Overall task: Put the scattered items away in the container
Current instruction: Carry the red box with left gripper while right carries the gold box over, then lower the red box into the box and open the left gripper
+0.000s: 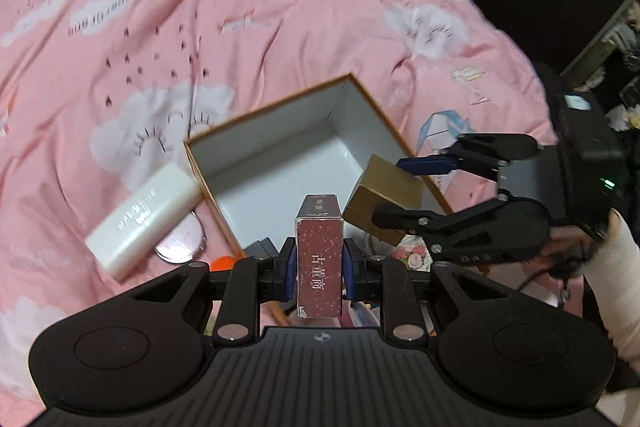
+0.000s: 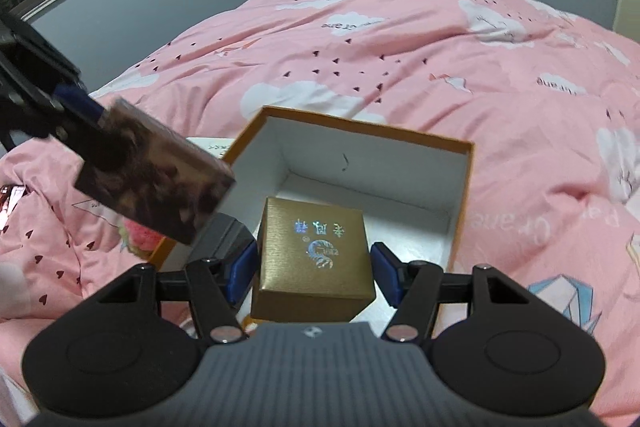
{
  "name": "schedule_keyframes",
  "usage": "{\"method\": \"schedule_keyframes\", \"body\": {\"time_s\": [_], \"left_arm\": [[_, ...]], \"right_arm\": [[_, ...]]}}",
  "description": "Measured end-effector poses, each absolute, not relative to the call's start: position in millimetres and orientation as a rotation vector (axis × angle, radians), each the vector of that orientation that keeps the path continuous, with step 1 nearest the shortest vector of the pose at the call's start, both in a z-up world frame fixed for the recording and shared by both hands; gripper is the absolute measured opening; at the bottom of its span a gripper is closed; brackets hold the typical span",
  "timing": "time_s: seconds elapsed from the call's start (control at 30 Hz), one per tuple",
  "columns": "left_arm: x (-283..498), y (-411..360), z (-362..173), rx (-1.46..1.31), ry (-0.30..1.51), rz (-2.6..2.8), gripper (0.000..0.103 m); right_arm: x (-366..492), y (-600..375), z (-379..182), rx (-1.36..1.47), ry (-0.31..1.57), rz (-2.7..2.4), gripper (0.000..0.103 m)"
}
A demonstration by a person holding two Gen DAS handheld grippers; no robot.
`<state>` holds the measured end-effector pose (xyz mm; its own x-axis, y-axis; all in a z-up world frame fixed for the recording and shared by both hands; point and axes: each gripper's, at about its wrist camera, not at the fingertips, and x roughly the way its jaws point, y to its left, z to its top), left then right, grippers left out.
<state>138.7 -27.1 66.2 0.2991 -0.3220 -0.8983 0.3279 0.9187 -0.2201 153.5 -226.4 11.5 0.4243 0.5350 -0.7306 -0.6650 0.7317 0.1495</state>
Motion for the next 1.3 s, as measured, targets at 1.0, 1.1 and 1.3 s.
{"method": "schedule_keyframes", "body": {"time_s": [1.0,1.1,1.3], "left_arm": [[196,-55,-39,-0.085,1.626,-0.12,0.027],[194,-51,-46,-0.131,1.636,-0.108,0.027],[191,-42,-41,-0.178,1.63,-0.126,0.027]], "right_arm": [[166,-190,-49,-0.363,0.864,0.854,0.064],[167,-189,-50,-0.377,0.867,0.875,0.064],[166,-184,-50,-0.403,0.873,0.884,0.064]]}}
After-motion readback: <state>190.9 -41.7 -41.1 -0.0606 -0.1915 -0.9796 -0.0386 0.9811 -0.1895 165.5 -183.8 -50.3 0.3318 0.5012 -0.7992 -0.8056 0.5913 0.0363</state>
